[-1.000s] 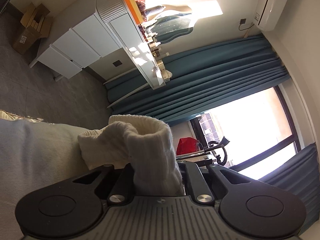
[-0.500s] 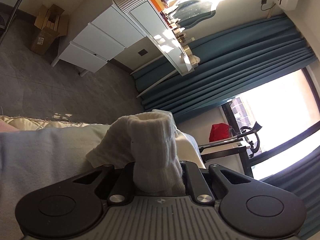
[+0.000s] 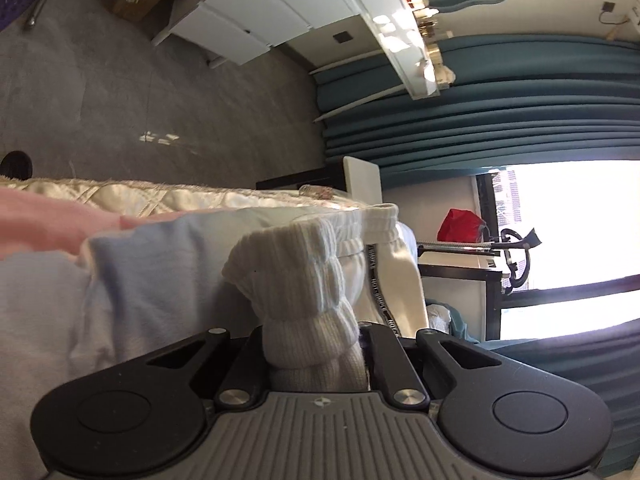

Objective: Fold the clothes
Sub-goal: 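Lay the sweatpants flat on the bed and open both tools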

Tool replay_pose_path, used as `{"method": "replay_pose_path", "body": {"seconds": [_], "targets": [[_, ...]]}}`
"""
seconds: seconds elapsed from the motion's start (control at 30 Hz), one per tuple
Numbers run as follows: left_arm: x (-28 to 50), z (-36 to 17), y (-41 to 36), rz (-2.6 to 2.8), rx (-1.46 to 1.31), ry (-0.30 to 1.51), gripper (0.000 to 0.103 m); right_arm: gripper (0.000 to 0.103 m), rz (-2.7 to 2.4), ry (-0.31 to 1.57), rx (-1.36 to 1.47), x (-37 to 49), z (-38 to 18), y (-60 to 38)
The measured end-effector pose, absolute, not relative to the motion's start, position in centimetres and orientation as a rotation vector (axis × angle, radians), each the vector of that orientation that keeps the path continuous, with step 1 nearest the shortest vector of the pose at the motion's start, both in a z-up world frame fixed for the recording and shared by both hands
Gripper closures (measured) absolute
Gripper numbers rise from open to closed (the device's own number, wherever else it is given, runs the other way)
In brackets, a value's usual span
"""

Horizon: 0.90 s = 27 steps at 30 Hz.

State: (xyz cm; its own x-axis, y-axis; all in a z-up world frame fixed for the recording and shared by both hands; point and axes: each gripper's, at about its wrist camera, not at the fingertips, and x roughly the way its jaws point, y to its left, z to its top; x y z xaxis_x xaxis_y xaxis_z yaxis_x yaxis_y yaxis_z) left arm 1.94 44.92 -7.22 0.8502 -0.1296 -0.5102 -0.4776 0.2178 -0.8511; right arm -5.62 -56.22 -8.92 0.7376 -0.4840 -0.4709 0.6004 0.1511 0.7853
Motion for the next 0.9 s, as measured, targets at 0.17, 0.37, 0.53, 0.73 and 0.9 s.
{"method": "replay_pose_path", "body": {"seconds": [0.17, 0.37, 0.53, 0.73, 0.9], "targets": [[1.2, -8.8, 44.1, 0.245, -1.243, 0.594, 0.094, 0.096, -0.854, 0.293, 1.245, -5.5, -12.3, -57.5], [-0.1, -8.8, 42.7, 0.23, -1.188, 0.597, 0.088, 0.093, -0.87, 0.363, 1.285, -5.7, -13.7, -57.6], [-1.3, -8.2, 41.6, 0.193, -1.158, 0.629, 0.057, 0.079, -0.907, 0.443, 1.258, -5.9, -12.9, -57.0], [-4.2, -6.1, 39.7, 0.12, -1.06, 0.651, 0.039, 0.053, -0.934, 0.423, 1.052, -6.7, -9.3, -55.8], [-5.1, -3.0, 36.6, 0.066, -0.961, 0.67, 0.036, 0.049, -0.85, 0.374, 0.848, -7.1, -5.5, -52.9]]}}
